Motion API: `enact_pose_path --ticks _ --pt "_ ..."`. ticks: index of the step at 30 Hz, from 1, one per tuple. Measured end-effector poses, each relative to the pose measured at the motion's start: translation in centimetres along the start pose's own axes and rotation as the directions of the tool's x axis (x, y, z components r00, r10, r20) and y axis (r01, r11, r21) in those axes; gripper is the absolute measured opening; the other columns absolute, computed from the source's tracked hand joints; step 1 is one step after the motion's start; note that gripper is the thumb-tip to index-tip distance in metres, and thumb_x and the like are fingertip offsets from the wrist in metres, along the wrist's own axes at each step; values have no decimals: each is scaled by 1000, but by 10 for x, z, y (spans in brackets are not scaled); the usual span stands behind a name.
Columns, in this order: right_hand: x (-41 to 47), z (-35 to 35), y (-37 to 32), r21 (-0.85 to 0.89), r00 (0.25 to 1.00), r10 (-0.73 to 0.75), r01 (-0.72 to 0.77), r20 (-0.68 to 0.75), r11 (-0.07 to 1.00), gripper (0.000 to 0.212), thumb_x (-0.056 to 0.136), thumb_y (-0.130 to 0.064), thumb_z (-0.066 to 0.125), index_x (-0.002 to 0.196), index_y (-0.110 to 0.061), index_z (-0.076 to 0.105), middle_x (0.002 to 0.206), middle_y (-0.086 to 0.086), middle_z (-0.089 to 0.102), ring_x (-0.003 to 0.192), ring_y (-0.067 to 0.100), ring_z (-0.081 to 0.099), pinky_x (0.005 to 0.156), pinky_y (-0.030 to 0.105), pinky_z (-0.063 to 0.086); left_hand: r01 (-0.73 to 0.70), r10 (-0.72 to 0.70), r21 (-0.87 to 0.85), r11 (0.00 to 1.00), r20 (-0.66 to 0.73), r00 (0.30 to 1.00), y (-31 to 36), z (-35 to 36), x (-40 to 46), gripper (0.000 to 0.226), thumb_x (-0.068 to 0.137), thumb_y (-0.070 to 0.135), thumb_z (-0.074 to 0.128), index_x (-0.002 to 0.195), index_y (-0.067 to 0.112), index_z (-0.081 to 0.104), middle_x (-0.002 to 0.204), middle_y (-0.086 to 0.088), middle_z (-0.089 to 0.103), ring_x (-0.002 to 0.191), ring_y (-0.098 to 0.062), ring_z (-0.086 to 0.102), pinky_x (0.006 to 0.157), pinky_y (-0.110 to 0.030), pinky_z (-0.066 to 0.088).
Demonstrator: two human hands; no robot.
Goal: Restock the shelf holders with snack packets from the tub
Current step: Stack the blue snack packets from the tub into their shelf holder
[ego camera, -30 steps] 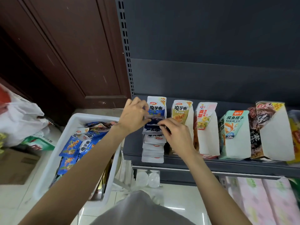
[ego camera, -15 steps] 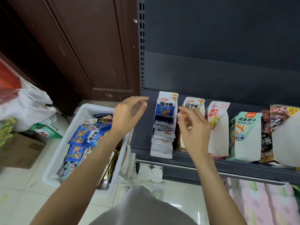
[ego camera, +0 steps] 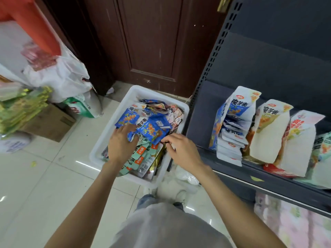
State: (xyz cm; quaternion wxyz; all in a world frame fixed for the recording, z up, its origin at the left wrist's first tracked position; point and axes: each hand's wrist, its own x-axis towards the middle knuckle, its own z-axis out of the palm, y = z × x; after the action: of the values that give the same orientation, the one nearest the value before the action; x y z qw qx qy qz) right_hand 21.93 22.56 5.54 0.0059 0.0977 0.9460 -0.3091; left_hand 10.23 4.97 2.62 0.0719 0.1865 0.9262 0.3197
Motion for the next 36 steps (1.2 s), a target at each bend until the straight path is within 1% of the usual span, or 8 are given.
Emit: enact_pose_path --ticks 4,8,14,20,23,29,33,36 --pt "32 45 3 -105 996 38 -29 83 994 31 94 -14 51 124 -17 59 128 2 57 118 21 49 98 31 38 113 -135 146 983 152 979 -43 3 -1 43 88 23 61 130 16 55 130 -12 54 116 -31 49 93 -42 41" --pt "62 72 8 -196 981 156 -130 120 972 48 95 -25 53 141 -18 41 147 6 37 134 26 35 111 37 27 36 -105 252 967 268 958 -61 16 3 56 91 40 57 141 20 42 145 -4 41 131 -24 37 106 -39 32" --pt "95 96 8 -440 952 198 -78 234 894 58 103 -41 25 153 -18 9 161 -1 7 148 23 -3 119 44 -3 28 -117 291 956 293 949 -70 26 13 54 98 43 40 146 19 32 155 -9 23 141 -27 20 113 -42 23" --pt "72 114 -5 -421 979 117 -38 165 906 37 101 -35 37 128 -17 54 133 -1 53 127 21 37 107 33 29 80 -108 136 987 211 971 -78 30 27 35 94 27 54 124 9 51 140 -12 42 126 -28 37 104 -35 32" --pt "67 119 -13 -309 955 263 -211 136 927 33 96 -31 52 125 -16 48 134 5 46 119 25 44 95 33 42 210 -238 140 968 222 946 -78 31 36 48 86 27 64 125 7 44 131 -12 45 116 -27 40 100 -33 33" --pt "74 111 -20 -232 904 421 -395 75 889 71 82 -34 72 137 -16 32 110 10 64 101 26 61 73 33 45 312 -342 160 937 219 914 -87 23 24 95 62 36 85 137 13 32 117 -10 47 107 -28 49 87 -36 40" --pt "68 97 -16 -90 887 459 -453 49 887 64 93 -28 60 147 -22 26 86 8 68 79 28 66 57 30 41 449 -421 -17 894 317 850 -97 9 14 77 69 30 83 130 14 39 117 -6 56 97 -22 60 69 -31 48" --pt "62 80 -16 227 878 476 -473 46 851 48 94 -21 59 139 -22 40 82 0 63 69 19 61 55 20 42 639 -444 -345 687 496 746 -96 -13 10 61 71 17 81 121 14 46 113 -4 66 92 -21 66 71 -33 55"
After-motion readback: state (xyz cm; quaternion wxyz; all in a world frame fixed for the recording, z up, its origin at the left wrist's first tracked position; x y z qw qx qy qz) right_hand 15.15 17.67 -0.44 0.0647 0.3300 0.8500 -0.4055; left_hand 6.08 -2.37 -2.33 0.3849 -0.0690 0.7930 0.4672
